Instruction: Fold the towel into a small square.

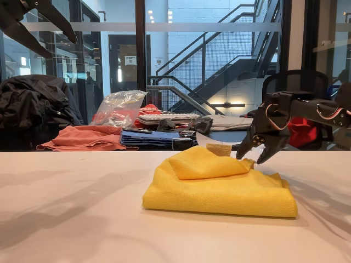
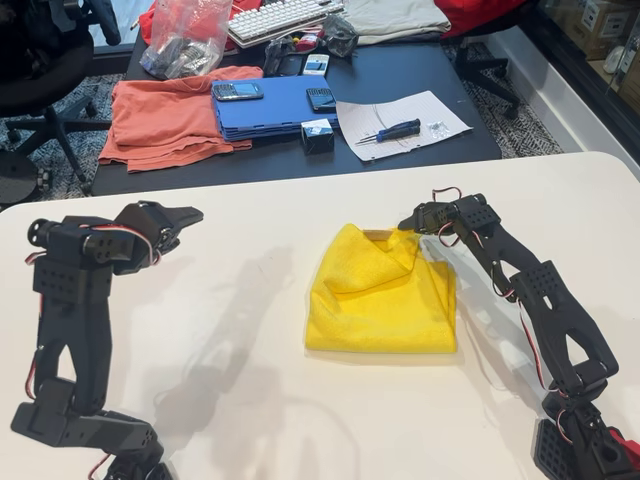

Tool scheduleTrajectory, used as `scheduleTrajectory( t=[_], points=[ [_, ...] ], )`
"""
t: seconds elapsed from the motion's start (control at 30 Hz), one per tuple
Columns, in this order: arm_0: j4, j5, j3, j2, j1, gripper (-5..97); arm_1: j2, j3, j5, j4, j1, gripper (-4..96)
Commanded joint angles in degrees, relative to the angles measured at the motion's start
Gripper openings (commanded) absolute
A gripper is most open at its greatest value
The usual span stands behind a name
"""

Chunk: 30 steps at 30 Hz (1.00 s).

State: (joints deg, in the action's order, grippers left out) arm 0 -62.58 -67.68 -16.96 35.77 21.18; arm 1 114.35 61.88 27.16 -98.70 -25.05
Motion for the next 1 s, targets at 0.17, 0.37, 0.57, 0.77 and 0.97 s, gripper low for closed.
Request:
scheduleTrajectory(
  t=[0.17, 0.37, 0.57, 0.77, 0.97],
  points=[
    [-1.05, -3.69, 1.32, 1.32, 0.35, 20, 0.26, -0.44, 0.26, 0.35, -0.35, 21.3],
    [-8.96, -7.91, 2.11, 1.23, 3.87, -1, 0.26, -2.37, 0.18, 0.35, -0.35, 21.3],
    [-13.36, -4.57, 2.29, 1.32, 4.83, 0, 0.53, -4.66, -0.18, 0.26, -0.18, 21.3],
    [-13.80, -0.18, 3.78, 1.85, 4.66, 0, 1.23, -4.57, -0.26, 0.26, -0.35, 21.3],
    [-12.66, -0.09, 7.47, 1.76, 4.66, 0, 1.23, -4.57, 0.09, 0.26, -0.44, 21.3]
  ],
)
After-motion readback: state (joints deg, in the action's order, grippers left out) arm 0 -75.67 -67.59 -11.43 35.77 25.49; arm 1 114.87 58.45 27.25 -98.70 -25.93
